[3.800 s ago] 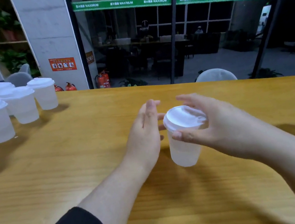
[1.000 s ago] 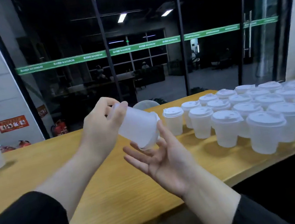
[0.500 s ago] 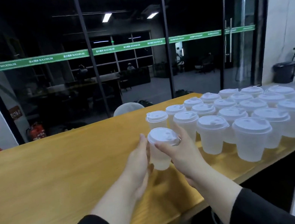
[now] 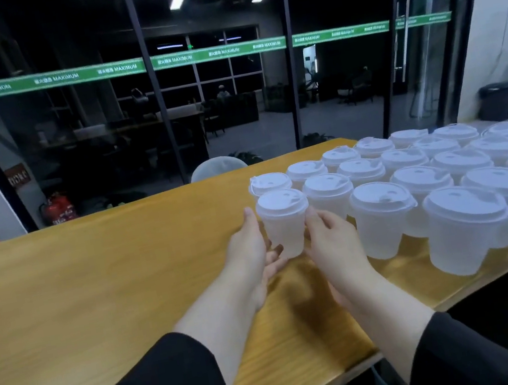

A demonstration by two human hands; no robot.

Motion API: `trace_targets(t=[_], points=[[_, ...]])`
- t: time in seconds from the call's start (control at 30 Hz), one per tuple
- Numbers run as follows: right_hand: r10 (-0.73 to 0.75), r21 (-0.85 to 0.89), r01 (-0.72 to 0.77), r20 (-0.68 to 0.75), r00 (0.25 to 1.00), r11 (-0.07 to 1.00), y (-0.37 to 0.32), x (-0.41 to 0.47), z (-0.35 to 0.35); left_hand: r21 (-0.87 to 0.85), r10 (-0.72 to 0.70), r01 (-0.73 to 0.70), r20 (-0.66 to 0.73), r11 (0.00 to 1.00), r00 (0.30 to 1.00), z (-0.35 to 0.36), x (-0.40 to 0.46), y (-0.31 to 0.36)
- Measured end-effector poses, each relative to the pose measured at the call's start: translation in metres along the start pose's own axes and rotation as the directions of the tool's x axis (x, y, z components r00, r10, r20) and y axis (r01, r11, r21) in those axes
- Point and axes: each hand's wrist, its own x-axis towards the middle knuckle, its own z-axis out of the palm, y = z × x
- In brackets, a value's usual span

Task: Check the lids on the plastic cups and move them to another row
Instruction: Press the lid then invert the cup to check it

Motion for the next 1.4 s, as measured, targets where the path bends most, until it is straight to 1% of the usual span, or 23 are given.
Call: trace_targets(t=[0.1,0.2,0.27,0.33,0.4,0.53,0.6,0.67,0.77,0.83,0.9,1.0,1.1,1.13,1.17,1.27,1.33,1.4], points=[[0.015,0.042,-0.016,0.025,1.000,0.999,-0.005,-0.004,-0.003,0.020,0.011,-0.011,-0.006,1.000,1.000,0.001,0.000,-0.001],[-0.032,0.036,0.034,-0.046,0.998,0.999,-0.012,-0.017,-0.005,0.052,0.026,-0.025,-0.020,0.998,0.999,-0.010,-0.003,0.001],[-0.064,0.021,0.066,-0.068,0.996,0.998,-0.021,-0.027,-0.002,0.082,0.066,-0.061,-0.049,0.995,0.997,-0.026,-0.006,0.004],[-0.067,0.048,0.068,-0.007,0.998,0.997,-0.035,-0.040,0.011,0.114,0.133,-0.123,-0.084,0.986,0.988,-0.050,-0.012,0.011],[-0.081,0.039,0.077,0.097,0.992,0.996,-0.049,-0.054,0.035,0.156,0.206,-0.186,-0.125,0.970,0.971,-0.083,-0.021,0.022],[-0.105,-0.007,0.111,0.279,0.955,0.994,-0.067,-0.084,0.106,0.229,0.324,-0.267,-0.267,0.936,0.907,-0.169,-0.049,0.053],[-0.090,-0.002,0.097,0.367,0.926,0.995,-0.075,-0.104,0.153,0.269,0.387,-0.305,-0.346,0.913,0.855,-0.222,-0.068,0.072],[-0.092,0.012,0.097,0.445,0.891,0.995,-0.083,-0.127,0.203,0.318,0.447,-0.331,-0.433,0.889,0.783,-0.281,-0.090,0.087],[-0.103,0.014,0.116,0.565,0.818,0.993,-0.091,-0.163,0.282,0.361,0.510,-0.360,-0.603,0.860,0.613,-0.374,-0.119,0.105],[-0.094,0.026,0.101,0.636,0.766,0.995,-0.092,-0.189,0.333,0.374,0.510,-0.353,-0.700,0.858,0.499,-0.430,-0.135,0.109],[-0.090,0.040,0.086,0.687,0.721,0.996,-0.087,-0.210,0.381,0.408,0.505,-0.307,-0.770,0.860,0.390,-0.475,-0.147,0.106],[-0.086,0.056,0.066,0.751,0.654,0.996,-0.072,-0.238,0.448,0.446,0.508,-0.259,-0.819,0.857,0.268,-0.522,-0.159,0.100],[-0.143,0.095,0.112,0.799,0.585,0.989,-0.051,-0.259,0.509,0.410,0.461,-0.292,-0.878,0.864,0.130,-0.553,-0.161,0.097],[-0.158,0.111,0.117,0.809,0.567,0.987,-0.046,-0.265,0.528,0.397,0.444,-0.308,-0.890,0.865,0.100,-0.561,-0.157,0.098],[-0.167,0.128,0.110,0.816,0.554,0.986,-0.043,-0.270,0.546,0.385,0.430,-0.314,-0.898,0.868,0.087,-0.568,-0.151,0.097],[-0.158,0.161,0.040,0.845,0.511,0.986,-0.040,-0.284,0.590,0.364,0.402,-0.301,-0.912,0.882,0.076,-0.578,-0.139,0.095],[-0.124,0.169,-0.050,0.866,0.485,0.984,-0.042,-0.288,0.613,0.334,0.379,-0.328,-0.921,0.884,0.084,-0.583,-0.134,0.094],[-0.052,0.155,-0.193,0.890,0.453,0.969,-0.042,-0.290,0.630,0.325,0.391,-0.362,-0.912,0.874,0.125,-0.589,-0.130,0.093]])
